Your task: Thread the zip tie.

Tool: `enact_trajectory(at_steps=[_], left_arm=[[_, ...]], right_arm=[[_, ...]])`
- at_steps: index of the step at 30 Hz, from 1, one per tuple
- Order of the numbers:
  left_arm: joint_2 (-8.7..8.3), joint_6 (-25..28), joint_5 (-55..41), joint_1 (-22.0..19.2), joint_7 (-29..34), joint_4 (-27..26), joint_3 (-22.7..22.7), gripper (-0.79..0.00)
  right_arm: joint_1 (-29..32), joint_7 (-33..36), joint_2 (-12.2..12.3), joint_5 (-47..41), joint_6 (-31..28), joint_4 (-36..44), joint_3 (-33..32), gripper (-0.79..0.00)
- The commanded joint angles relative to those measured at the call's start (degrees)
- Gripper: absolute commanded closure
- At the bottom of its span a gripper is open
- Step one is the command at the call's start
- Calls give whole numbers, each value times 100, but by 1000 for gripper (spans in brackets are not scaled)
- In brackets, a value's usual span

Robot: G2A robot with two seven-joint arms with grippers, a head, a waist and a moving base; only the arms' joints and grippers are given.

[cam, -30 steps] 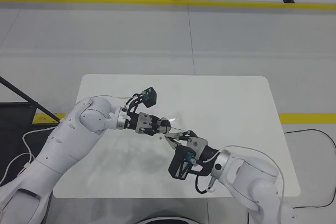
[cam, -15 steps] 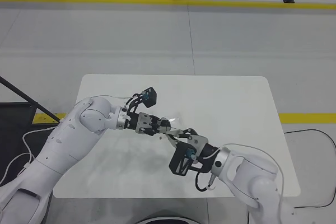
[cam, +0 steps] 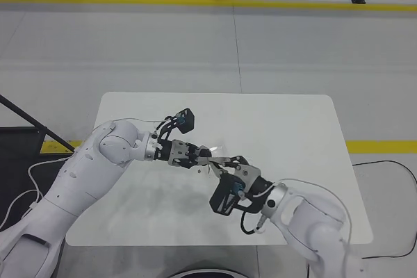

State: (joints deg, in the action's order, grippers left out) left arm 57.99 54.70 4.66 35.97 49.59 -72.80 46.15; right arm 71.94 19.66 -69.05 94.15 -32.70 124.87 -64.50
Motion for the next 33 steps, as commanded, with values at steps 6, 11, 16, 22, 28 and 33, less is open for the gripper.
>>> enact_trajectory(at_steps=[6, 11, 16, 22, 28, 33], left_arm=[[0, 0, 0, 0, 0, 0, 0, 0], [-1, -100, 80, 56, -95, -74, 11, 0], [-26, -177, 296, 175, -236, -245, 73, 0], [-43, -196, 353, 223, -263, -304, 103, 0], [-50, -208, 362, 241, -283, -326, 111, 0], [-52, -200, 356, 242, -283, -328, 109, 0]], right_arm=[[46, -97, -7, 277, 339, 31, 59, 0], [76, -27, -22, 592, 681, 38, 143, 0], [91, -16, -47, 877, 1016, 37, 258, 0], [165, -58, -63, 1105, 1293, 63, 293, 0], [211, -18, -77, 1289, 1416, 70, 320, 0], [210, -7, -88, 1361, 1391, 45, 338, 0]])
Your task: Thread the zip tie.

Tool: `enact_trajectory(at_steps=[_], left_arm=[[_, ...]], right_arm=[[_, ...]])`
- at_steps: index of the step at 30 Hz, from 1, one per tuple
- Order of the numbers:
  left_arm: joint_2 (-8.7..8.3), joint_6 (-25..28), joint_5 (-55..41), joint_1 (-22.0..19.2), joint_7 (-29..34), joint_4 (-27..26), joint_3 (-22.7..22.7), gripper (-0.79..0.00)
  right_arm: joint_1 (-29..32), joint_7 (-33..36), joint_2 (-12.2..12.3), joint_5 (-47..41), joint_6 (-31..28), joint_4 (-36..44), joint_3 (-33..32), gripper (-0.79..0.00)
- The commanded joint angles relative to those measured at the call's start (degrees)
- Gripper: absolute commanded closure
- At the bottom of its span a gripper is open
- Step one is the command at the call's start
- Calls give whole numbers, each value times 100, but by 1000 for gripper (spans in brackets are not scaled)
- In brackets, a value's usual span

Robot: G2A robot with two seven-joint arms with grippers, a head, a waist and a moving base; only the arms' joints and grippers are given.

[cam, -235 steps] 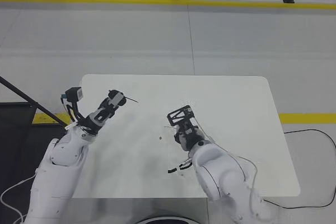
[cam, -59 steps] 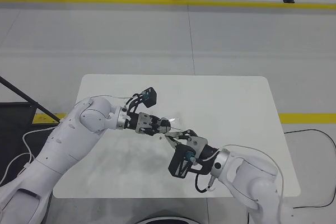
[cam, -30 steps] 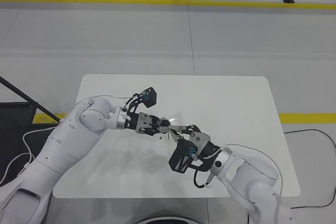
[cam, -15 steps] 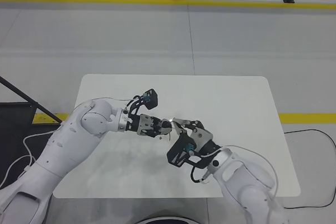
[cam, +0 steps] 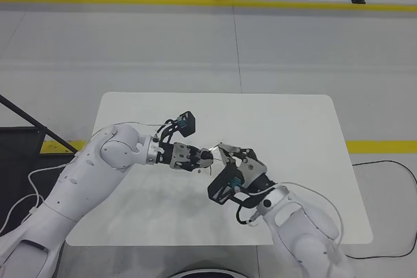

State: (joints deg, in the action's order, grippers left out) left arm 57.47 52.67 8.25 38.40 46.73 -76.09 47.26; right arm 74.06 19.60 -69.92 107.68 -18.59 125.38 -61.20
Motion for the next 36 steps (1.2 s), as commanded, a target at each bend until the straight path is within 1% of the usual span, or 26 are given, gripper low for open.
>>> enact_trajectory(at_steps=[1, 6, 14, 22, 30, 36], left_arm=[[0, 3, -6, -2, 4, 1, -3, 0], [0, 4, -15, -4, -6, 6, -6, 0], [-2, -20, -31, -7, -61, 32, 13, 0], [-4, -50, -19, 9, -186, 47, 67, 0], [-19, -42, 42, 67, -327, 18, 153, 0], [-31, -38, 97, 116, -395, -26, 203, 0]], right_arm=[[-9, -2, -3, 20, -41, -14, 16, 0], [-68, 11, -9, 218, -227, -73, 105, 0], [-135, -172, 7, 285, -810, -96, 165, 0], [-129, -392, 61, 151, -1599, -79, 71, 0], [-187, -298, 96, 68, -2225, -99, 73, 0], [-264, -181, 100, 17, -2397, -131, 116, 0]])
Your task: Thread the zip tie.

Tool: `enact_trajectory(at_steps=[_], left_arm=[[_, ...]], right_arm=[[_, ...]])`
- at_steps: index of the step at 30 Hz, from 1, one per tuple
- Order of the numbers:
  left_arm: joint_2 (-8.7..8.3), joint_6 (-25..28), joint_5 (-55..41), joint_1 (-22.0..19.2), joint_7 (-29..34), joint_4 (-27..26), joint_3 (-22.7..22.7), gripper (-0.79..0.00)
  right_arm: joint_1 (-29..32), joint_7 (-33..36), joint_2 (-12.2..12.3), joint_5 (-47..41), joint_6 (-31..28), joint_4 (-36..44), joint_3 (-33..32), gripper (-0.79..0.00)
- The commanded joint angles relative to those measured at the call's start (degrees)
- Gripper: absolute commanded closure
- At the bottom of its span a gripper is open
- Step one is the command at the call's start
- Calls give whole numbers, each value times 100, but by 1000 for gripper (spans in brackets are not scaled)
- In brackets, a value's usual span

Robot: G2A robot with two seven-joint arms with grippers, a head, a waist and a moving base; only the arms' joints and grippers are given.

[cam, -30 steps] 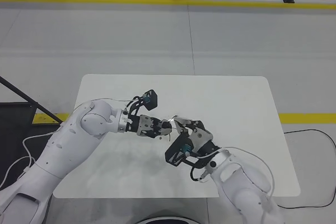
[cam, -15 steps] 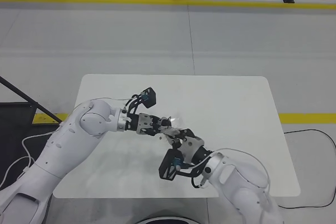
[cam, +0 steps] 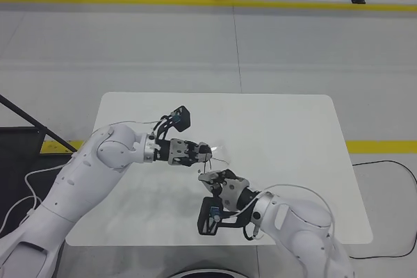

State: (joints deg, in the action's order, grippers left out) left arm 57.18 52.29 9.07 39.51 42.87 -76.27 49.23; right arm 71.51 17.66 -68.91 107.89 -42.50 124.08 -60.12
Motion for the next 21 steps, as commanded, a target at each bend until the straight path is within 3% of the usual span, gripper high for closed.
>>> enact_trajectory(at_steps=[1, 10, 21], left_arm=[[-3, 5, 48, 12, -30, -23, 18, 0], [-12, -8, 390, 117, -223, -147, 83, 0], [-24, 47, 484, 81, -124, -162, 107, 0]], right_arm=[[-18, 35, -2, -5, 3, -2, 12, 0], [64, -88, -13, -96, 577, 72, -88, 0], [189, -441, 42, -71, 425, 194, -229, 0]])
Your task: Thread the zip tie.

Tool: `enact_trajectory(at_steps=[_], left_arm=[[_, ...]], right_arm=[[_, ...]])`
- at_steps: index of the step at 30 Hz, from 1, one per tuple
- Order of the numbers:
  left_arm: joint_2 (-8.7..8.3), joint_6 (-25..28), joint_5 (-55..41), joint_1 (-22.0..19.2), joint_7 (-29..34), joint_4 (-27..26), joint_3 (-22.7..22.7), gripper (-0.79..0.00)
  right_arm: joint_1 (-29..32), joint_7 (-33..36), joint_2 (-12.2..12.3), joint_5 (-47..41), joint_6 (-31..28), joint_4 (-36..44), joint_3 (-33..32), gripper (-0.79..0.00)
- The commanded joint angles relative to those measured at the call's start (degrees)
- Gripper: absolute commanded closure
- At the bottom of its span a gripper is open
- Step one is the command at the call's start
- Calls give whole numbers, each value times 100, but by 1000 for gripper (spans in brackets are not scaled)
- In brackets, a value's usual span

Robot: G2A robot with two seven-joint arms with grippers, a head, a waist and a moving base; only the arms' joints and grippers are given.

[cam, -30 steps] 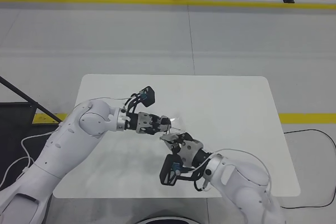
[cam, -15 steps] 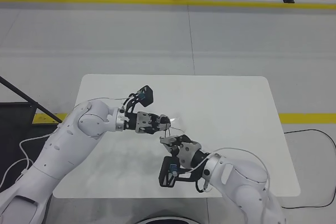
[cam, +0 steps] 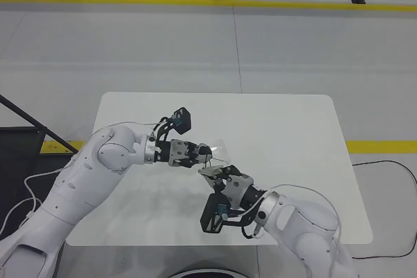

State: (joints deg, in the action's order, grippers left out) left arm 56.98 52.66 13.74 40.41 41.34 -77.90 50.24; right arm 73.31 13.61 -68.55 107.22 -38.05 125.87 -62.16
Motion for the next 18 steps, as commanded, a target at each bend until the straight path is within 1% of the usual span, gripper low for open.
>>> enact_trajectory(at_steps=[1, 8, 18], left_arm=[[-10, 26, 27, -19, 61, 0, 13, 0], [-55, 131, 4, -71, 230, -100, 82, 0], [-58, 128, -7, -69, 237, -113, 84, 0]], right_arm=[[29, -102, 16, -20, -49, 47, -65, 0], [210, -605, 103, -154, -362, 217, -442, 0], [264, -608, 111, -208, -350, 199, -485, 0]])
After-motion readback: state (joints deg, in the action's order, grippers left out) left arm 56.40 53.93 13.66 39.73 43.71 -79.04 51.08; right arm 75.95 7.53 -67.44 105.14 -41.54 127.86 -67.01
